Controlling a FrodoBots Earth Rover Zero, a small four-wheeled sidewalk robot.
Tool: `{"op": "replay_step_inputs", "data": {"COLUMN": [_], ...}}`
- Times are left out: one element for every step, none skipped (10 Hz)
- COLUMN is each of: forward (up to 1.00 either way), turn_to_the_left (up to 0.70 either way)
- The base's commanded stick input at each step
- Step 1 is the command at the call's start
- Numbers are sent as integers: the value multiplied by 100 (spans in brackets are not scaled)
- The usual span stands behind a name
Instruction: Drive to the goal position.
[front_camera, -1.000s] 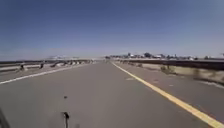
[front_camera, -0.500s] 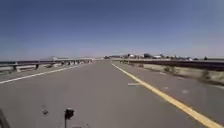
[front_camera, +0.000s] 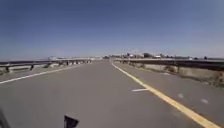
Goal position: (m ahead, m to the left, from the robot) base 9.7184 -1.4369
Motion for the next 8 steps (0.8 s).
{"op": "replay_step_inputs", "data": {"forward": [100, 100, 100, 100, 100, 100, 100, 100], "turn_to_the_left": [0, 0, 0, 0, 0, 0, 0, 0]}}
